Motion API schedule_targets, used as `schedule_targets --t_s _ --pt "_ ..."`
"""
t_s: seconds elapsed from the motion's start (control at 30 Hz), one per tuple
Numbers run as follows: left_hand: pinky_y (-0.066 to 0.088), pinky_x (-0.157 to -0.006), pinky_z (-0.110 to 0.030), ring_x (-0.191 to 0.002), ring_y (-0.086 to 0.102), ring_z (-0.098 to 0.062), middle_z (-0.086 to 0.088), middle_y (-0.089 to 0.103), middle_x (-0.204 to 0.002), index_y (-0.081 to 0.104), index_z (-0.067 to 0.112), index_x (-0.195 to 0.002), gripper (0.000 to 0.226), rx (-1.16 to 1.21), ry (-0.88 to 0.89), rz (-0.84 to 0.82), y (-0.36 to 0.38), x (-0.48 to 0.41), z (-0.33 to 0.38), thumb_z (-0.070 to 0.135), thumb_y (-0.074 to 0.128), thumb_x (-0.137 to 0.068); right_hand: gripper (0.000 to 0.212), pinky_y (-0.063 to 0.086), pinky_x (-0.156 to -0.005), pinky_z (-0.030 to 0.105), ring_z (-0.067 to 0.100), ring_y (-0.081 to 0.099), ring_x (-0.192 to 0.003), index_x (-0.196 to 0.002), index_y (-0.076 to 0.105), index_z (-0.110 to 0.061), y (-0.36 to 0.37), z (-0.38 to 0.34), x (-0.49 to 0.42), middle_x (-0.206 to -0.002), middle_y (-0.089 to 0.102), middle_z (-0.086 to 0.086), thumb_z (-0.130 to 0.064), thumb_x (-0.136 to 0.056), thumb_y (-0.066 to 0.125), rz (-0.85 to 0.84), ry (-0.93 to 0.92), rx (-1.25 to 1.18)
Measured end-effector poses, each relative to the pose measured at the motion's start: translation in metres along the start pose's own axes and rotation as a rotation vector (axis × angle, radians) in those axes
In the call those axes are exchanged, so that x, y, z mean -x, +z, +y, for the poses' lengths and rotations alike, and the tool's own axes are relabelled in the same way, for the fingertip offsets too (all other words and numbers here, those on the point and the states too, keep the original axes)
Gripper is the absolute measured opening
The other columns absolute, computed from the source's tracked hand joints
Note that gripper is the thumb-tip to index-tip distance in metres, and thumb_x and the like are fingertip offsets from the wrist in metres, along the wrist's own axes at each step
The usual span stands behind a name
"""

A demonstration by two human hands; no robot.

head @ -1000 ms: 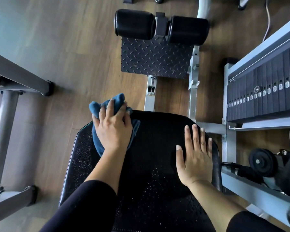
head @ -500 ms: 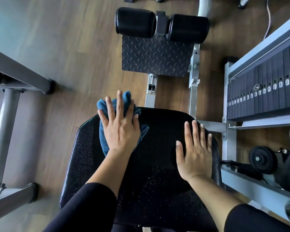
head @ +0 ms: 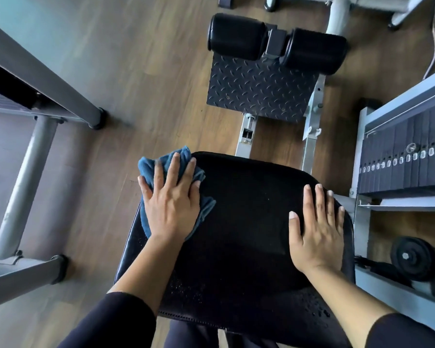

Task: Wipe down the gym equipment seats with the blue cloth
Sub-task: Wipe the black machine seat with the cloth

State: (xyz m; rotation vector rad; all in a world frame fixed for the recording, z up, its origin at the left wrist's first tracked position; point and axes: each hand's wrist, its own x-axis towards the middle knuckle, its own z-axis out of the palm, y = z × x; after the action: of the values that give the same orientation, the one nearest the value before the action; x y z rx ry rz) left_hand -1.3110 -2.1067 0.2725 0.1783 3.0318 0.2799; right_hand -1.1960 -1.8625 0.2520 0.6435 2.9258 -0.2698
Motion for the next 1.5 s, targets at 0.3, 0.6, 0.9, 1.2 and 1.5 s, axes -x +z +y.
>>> schedule_targets --t_s 0.3,0.6,0.9,1.2,1.5 --pt "0.012 -0.11 -0.065 -0.145 0.017 -0.028 0.009 0.026 -0.155 0.045 0.048 -0.135 0.041 -0.005 0.354 -0.076 -0.002 0.026 -0.004 0.053 0.031 -0.097 0.063 -0.001 -0.12 0.041 0.023 0.005 -0.148 -0.153 0.014 -0.02 0.002 0.001 0.001 -0.16 0.01 0.004 -0.047 -0.097 0.016 0.006 -0.008 0.022" --pt "0.023 -0.109 -0.062 -0.139 0.03 -0.029 0.004 0.038 -0.149 0.051 0.044 -0.132 0.039 0.029 -0.025 0.009 -0.004 0.006 -0.012 0.047 0.036 -0.097 0.064 0.003 -0.12 0.044 0.024 0.004 -0.148 -0.154 0.012 -0.02 0.004 0.002 -0.002 -0.161 0.008 0.004 -0.049 -0.097 0.013 0.004 -0.01 0.039" --pt "0.019 -0.109 -0.064 -0.141 0.027 -0.032 0.002 0.032 -0.152 0.046 0.039 -0.138 0.056 0.018 0.175 -0.022 0.001 0.053 -0.009 0.065 0.04 -0.088 0.064 0.002 -0.12 0.044 0.025 0.007 -0.148 -0.154 0.013 -0.02 0.005 0.004 0.0 -0.161 0.011 0.005 -0.049 -0.097 0.013 0.011 -0.012 0.037" --pt "0.016 -0.112 -0.062 -0.139 0.028 -0.031 0.003 0.036 -0.15 0.049 0.04 -0.134 0.043 0.037 -0.01 0.017 0.005 0.007 0.007 0.052 0.038 -0.094 0.064 -0.001 -0.12 0.041 0.025 0.006 -0.148 -0.154 0.013 -0.02 0.005 0.002 0.0 -0.161 0.009 0.005 -0.049 -0.097 0.013 0.015 -0.022 0.037" --pt "0.015 -0.111 -0.061 -0.138 0.031 -0.031 0.003 0.039 -0.148 0.05 0.041 -0.133 0.04 0.036 0.075 0.019 0.003 0.036 0.003 0.045 0.036 -0.096 0.065 -0.002 -0.12 0.041 0.023 0.002 -0.148 -0.154 0.011 -0.02 0.002 0.0 0.001 -0.161 0.006 0.003 -0.05 -0.096 0.009 0.0 -0.019 0.031"
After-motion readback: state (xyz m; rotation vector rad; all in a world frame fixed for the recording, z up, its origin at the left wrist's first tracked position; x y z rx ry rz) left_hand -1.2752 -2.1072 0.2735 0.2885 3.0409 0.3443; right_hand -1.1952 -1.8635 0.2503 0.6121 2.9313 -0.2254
